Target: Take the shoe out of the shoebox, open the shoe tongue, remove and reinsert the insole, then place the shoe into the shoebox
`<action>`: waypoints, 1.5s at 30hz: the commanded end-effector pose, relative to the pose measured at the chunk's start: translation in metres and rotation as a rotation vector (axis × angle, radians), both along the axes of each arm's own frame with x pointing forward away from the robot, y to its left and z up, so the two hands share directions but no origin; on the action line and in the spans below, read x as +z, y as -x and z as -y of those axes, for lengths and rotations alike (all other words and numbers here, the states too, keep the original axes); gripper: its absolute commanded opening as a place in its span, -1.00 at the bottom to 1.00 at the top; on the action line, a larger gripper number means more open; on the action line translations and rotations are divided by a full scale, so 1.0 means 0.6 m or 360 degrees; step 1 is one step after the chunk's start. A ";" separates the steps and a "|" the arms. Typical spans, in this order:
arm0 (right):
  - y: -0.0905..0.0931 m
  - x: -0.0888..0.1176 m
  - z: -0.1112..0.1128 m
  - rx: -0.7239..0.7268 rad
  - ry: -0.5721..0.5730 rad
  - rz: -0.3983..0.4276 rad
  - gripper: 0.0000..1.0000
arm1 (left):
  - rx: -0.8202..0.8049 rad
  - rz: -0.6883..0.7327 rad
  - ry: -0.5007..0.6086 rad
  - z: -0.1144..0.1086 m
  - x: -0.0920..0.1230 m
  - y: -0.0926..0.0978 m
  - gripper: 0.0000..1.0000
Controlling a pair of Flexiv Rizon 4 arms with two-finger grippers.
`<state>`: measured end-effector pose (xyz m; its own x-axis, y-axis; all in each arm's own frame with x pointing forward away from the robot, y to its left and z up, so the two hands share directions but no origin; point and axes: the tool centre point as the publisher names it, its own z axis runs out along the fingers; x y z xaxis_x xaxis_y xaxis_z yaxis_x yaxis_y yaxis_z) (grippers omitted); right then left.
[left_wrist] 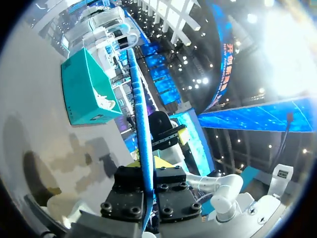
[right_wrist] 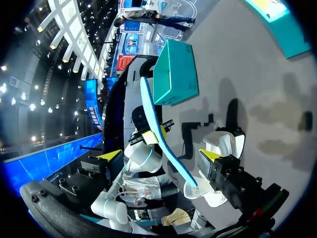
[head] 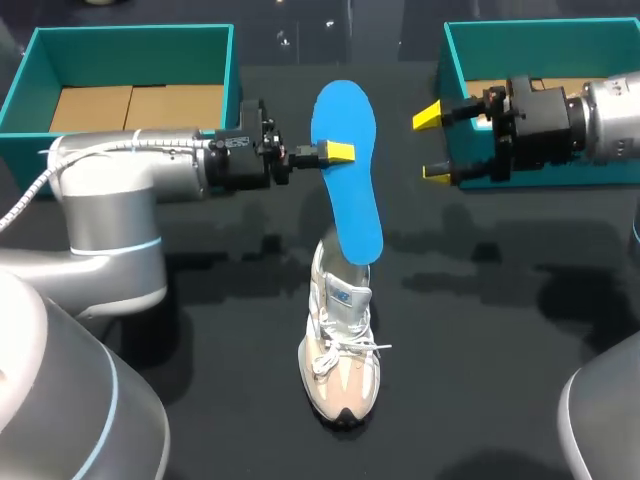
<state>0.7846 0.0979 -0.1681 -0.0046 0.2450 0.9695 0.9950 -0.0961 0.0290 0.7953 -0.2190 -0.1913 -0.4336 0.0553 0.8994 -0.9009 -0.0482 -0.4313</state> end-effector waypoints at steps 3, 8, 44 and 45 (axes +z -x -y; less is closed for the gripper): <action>-0.002 -0.007 -0.004 -0.0008 -0.0057 0.0009 1.00 | 0.0011 0.0482 0.0097 -0.016 0.022 -0.006 -1.00; -0.003 -0.009 -0.003 -0.0014 -0.0082 0.0022 1.00 | -0.0017 0.0882 0.0102 -0.019 0.040 -0.003 -1.00; -0.004 -0.009 -0.002 -0.0015 -0.0090 0.0024 1.00 | 0.0307 0.3197 -0.0122 -0.037 0.055 0.024 -1.00; -0.004 -0.009 -0.002 -0.0015 -0.0090 0.0024 1.00 | 0.0307 0.3197 -0.0122 -0.037 0.055 0.024 -1.00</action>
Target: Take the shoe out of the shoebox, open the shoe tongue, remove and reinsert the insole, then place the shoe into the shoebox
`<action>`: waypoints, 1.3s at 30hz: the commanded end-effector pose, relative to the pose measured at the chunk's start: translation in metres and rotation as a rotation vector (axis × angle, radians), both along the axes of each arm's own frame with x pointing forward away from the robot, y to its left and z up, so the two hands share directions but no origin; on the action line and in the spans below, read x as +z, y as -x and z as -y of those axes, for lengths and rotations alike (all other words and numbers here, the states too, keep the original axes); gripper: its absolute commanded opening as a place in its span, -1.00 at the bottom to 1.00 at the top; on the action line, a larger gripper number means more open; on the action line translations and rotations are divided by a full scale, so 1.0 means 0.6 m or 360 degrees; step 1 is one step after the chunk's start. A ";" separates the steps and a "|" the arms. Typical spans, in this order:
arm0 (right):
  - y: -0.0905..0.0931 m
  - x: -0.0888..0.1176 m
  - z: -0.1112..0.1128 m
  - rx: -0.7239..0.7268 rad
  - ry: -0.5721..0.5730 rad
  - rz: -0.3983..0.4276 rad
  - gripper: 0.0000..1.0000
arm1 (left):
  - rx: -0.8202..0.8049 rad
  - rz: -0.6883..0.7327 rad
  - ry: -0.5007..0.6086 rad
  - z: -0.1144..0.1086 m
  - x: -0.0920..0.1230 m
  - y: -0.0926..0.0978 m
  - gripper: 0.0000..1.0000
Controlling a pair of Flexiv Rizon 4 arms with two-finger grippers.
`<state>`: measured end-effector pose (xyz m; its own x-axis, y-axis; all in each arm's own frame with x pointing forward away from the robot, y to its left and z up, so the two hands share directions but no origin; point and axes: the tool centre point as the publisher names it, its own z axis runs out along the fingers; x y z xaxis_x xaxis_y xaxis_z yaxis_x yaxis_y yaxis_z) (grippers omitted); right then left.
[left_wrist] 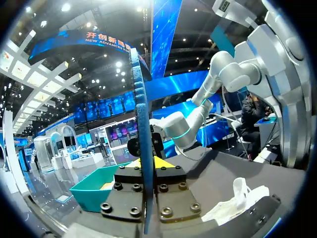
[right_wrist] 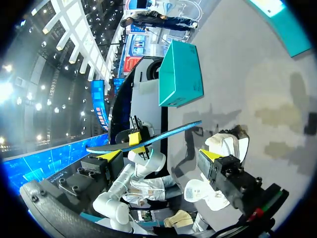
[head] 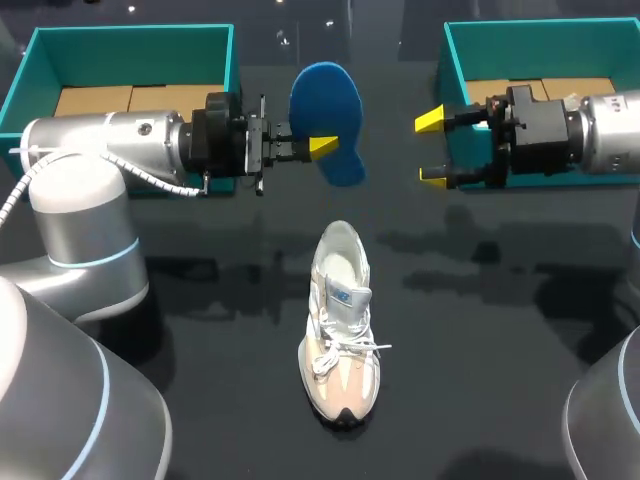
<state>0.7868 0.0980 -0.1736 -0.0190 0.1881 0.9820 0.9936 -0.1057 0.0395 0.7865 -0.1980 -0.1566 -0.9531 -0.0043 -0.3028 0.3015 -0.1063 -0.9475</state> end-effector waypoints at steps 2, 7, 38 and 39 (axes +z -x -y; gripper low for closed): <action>0.000 0.000 -0.002 -0.0002 0.0003 -0.0002 1.00 | 0.0239 0.0922 -0.0039 -0.002 -0.002 0.010 -1.00; 0.000 0.000 -0.002 -0.0002 0.0003 -0.0002 1.00 | 0.0239 0.0922 -0.0039 -0.002 -0.002 0.010 -1.00; 0.001 -0.001 -0.006 0.0015 0.0025 0.0007 1.00 | 0.0349 0.1858 -0.0150 0.010 -0.030 -0.017 -1.00; 0.002 -0.001 -0.008 0.0021 0.0034 0.0015 1.00 | 0.0346 0.1859 -0.0154 0.011 -0.031 -0.018 -1.00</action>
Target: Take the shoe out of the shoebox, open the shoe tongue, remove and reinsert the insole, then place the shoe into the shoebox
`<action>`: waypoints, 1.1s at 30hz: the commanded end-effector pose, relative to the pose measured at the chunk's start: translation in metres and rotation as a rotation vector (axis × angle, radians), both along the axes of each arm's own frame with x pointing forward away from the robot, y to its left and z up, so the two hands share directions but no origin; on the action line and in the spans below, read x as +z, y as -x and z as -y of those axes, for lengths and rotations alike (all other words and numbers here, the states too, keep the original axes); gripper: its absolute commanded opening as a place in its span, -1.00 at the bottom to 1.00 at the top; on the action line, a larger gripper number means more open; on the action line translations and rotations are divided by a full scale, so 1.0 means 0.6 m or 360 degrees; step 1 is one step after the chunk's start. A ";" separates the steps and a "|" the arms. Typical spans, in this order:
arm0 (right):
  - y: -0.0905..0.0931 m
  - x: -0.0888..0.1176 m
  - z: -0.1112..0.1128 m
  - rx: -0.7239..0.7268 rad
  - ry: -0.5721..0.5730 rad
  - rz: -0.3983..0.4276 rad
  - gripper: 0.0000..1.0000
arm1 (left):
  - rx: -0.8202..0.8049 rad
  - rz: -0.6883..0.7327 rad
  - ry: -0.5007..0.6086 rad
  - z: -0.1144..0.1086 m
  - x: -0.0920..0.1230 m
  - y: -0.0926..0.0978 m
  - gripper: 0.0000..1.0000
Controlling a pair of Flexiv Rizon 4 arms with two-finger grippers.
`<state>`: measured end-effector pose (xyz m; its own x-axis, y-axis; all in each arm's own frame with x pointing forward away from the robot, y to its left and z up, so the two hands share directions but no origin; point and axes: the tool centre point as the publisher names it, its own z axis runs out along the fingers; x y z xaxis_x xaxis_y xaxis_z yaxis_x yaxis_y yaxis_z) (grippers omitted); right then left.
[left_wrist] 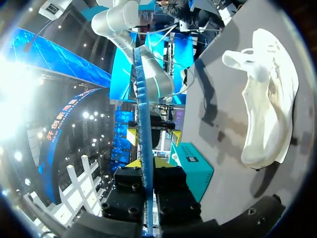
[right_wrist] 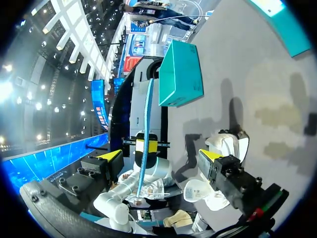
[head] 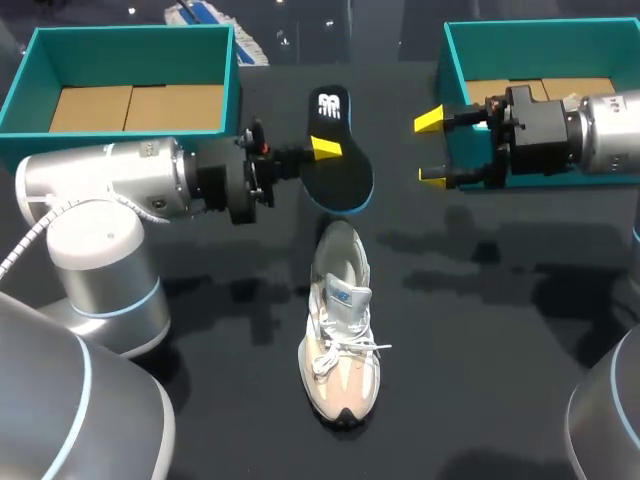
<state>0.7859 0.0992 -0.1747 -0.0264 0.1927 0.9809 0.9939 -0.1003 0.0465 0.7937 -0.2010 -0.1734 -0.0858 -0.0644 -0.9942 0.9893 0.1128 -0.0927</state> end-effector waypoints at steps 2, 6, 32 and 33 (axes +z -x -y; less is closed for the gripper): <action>0.002 0.000 -0.011 0.0029 0.0046 0.0016 1.00 | -0.0002 0.0002 -0.0015 0.006 -0.006 -0.009 -1.00; 0.007 -0.002 -0.022 0.0064 0.0071 0.0052 1.00 | -0.0008 0.0020 -0.0031 0.007 -0.009 -0.009 -1.00; 0.020 -0.019 -0.107 0.0258 0.0034 0.0088 0.11 | 0.0046 0.0158 -0.0071 0.054 -0.022 -0.036 -1.00; 0.021 -0.019 -0.108 0.0258 0.0032 0.0087 0.02 | 0.0046 0.0159 -0.0072 0.055 -0.023 -0.037 -1.00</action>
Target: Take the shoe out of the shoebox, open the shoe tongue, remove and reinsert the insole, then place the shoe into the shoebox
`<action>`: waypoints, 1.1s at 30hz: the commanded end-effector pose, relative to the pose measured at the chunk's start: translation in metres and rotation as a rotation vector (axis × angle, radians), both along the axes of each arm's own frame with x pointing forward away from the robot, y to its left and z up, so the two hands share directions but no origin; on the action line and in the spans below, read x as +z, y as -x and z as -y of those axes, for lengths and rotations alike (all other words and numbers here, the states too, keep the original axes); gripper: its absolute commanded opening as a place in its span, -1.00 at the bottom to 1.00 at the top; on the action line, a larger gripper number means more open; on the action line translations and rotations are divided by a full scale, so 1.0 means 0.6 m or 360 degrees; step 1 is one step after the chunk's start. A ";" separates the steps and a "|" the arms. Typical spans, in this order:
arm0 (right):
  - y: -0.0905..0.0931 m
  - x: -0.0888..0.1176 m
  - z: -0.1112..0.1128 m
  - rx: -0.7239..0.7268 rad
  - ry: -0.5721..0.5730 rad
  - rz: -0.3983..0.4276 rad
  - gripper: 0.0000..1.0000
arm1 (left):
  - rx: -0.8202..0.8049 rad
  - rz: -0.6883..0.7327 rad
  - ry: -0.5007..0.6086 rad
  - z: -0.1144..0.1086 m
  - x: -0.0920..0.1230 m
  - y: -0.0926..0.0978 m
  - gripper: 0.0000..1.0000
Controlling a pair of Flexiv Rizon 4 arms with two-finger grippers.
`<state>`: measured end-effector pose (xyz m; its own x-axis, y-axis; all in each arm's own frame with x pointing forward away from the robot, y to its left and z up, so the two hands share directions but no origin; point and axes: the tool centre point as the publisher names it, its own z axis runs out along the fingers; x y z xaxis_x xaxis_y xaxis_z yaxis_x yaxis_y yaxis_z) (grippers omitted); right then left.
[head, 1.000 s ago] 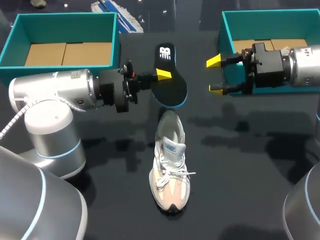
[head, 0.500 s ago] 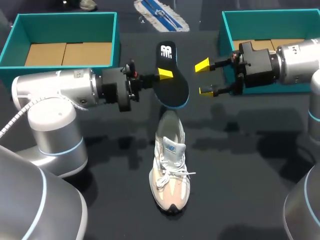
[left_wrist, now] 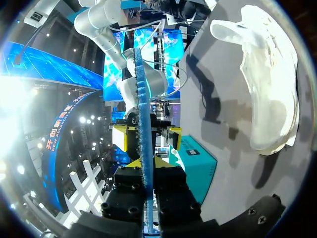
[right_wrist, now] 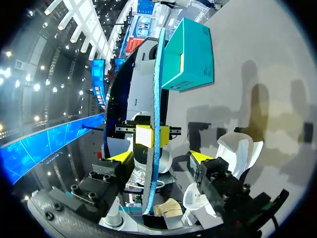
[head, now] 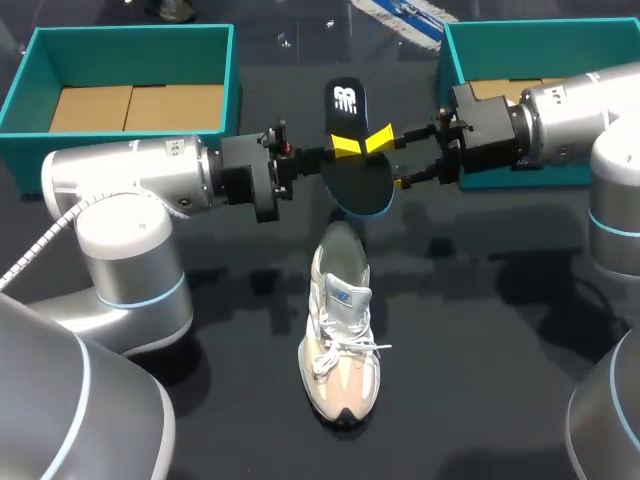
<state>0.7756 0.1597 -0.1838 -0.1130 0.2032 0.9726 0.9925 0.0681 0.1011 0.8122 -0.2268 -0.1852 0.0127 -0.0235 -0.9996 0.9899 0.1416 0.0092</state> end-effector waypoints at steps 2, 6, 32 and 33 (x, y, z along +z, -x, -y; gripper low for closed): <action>0.006 -0.004 -0.010 -0.0006 -0.0008 -0.0004 -0.01 | 0.0001 0.0007 -0.0014 0.013 -0.006 -0.007 -1.00; 0.008 -0.005 -0.013 -0.0005 -0.0010 -0.0016 -0.04 | 0.0000 0.0009 -0.0020 0.014 -0.009 -0.009 -1.00; 0.008 -0.008 -0.027 0.0010 -0.0026 -0.0181 -0.48 | 0.0006 0.0042 -0.0025 0.013 -0.015 -0.005 -1.00; 0.008 -0.008 -0.027 0.0011 -0.0026 -0.0183 -0.51 | 0.0007 0.0044 -0.0026 0.013 -0.015 -0.004 -1.00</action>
<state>0.7703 0.1748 -0.1879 -0.0032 0.1847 0.9828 0.9973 0.0729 -0.0104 0.8165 -0.2338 -0.1933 0.0373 -0.0059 -0.9993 0.9893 0.1413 0.0361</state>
